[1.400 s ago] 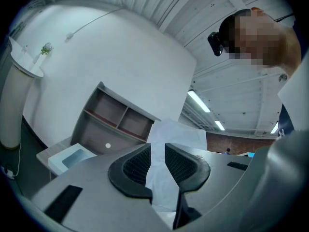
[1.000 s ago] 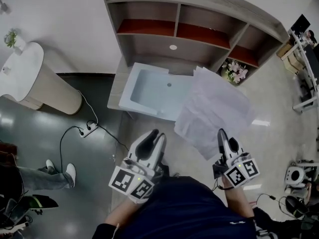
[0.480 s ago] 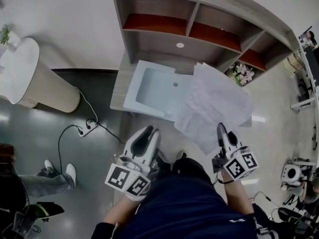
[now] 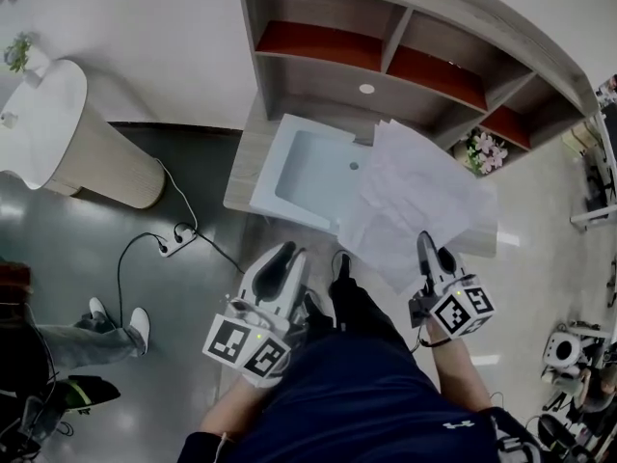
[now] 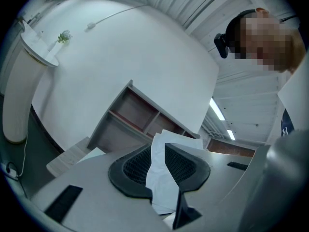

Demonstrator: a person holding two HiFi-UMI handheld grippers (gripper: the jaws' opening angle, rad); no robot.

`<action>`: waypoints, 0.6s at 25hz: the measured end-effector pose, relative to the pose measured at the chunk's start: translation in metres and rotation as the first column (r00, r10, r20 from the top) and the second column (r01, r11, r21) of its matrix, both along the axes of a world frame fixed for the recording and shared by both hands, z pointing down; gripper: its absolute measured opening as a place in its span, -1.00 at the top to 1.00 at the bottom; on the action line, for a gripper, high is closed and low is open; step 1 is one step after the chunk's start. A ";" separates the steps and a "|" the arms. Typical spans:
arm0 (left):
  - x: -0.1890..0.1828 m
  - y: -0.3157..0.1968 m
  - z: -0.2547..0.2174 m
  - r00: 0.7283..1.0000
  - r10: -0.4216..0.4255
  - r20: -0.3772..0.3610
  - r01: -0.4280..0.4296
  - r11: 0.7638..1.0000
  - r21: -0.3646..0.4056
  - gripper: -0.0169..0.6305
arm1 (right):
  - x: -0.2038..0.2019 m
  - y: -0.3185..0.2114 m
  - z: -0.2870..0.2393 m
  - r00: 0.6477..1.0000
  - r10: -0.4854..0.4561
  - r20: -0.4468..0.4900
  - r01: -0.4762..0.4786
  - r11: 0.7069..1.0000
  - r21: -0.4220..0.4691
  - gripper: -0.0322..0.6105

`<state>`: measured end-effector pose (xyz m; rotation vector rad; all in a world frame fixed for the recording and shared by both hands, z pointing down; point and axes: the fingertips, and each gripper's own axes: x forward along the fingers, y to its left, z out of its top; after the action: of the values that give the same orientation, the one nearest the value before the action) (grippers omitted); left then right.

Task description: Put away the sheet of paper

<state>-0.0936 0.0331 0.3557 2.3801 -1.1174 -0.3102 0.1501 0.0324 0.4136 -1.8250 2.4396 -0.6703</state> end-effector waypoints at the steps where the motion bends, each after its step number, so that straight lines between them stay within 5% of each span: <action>1: -0.001 -0.001 0.001 1.000 -0.008 0.007 0.008 1.000 -0.001 0.64 | 0.000 -0.004 0.004 1.000 -0.004 0.006 0.004 1.000 -0.005 0.85; 15: 0.033 -0.068 0.018 0.998 -0.042 0.039 0.046 0.995 -0.088 0.64 | 0.026 -0.089 0.079 0.986 -0.007 0.165 0.036 0.984 -0.174 0.85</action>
<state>-0.0607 -0.0347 0.3740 2.2951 -1.1775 -0.2272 0.1760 -0.0567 0.4923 -1.7225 2.3639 -1.0253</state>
